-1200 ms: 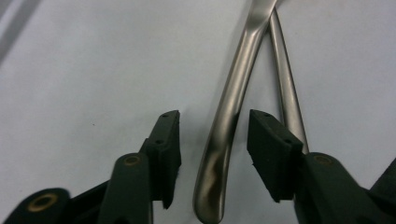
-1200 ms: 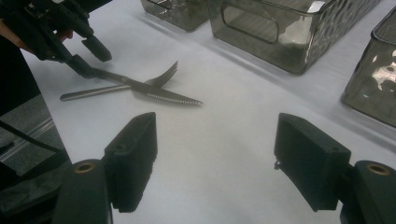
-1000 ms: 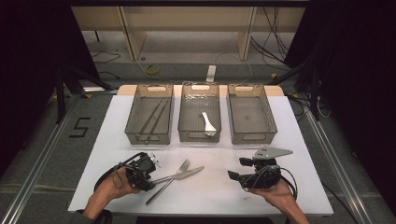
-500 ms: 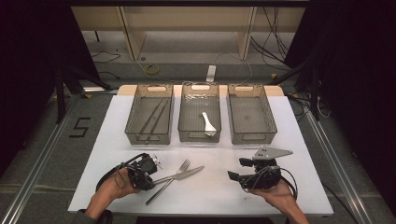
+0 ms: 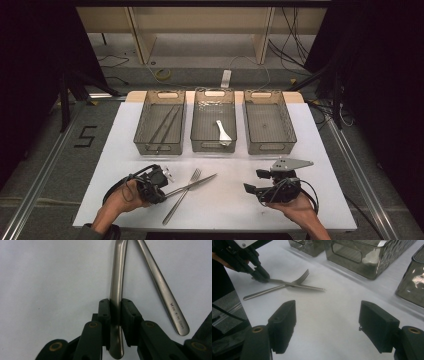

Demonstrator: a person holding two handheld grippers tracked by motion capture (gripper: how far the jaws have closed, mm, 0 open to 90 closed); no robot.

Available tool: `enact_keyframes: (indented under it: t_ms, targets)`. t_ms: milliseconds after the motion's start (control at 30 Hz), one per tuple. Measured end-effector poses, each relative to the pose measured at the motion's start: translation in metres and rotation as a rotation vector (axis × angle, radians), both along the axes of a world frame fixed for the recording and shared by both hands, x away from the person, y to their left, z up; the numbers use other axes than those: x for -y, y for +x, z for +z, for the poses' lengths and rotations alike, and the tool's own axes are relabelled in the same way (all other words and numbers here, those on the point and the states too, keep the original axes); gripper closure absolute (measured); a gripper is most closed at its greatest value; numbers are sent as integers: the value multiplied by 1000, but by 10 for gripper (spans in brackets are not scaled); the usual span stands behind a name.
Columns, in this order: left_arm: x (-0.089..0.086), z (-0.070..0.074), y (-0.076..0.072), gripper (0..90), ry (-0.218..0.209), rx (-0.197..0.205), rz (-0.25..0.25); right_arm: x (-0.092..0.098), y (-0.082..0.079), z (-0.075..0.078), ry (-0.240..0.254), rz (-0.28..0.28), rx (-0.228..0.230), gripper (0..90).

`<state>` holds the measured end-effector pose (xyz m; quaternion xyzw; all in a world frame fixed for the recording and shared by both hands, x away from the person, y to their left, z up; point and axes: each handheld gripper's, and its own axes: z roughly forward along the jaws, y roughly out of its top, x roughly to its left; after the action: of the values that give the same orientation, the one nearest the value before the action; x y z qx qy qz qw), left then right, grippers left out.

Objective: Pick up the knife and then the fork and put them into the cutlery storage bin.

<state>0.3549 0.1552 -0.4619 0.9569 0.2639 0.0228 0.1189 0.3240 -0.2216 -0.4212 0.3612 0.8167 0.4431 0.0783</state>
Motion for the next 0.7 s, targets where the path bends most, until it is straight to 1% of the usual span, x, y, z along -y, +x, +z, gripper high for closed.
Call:
enact_keyframes:
  t_ms: [67, 100, 133, 167, 200, 267, 367, 433, 567, 700]
  targets:
    - [0, 0, 1, 782, -17, -14, 8, 0, 0, 0, 0, 0, 1, 311]
    - [-1, 2, 0, 789, -29, -17, -8, 1, 0, 0, 2, -1, 1, 312]
    - [-1, 3, 1, 832, -63, -21, 15, 1, 0, 0, 3, -1, 1, 312]
    - [0, 3, 1, 833, -63, -17, 16, 1, 0, 0, 2, 0, 4, 313]
    - [2, 1, 1, 833, -43, -31, 17, 1, 0, 0, 1, -1, 1, 313]
    - [2, 1, 2, 833, -47, -26, 19, 1, 0, 0, 2, -2, 1, 313]
    - [0, 1, 4, 832, -49, -48, 24, 1, 0, 0, 3, 0, 1, 313]
    - [0, 0, 4, 830, -56, -52, 33, 1, 0, 0, 0, -2, 0, 313]
    - [2, 0, 3, 827, -45, -49, 44, 1, 0, -1, -2, 0, 0, 313]
    - [3, -1, 3, 823, -33, -43, 37, 1, 0, -1, -1, 0, 0, 313]
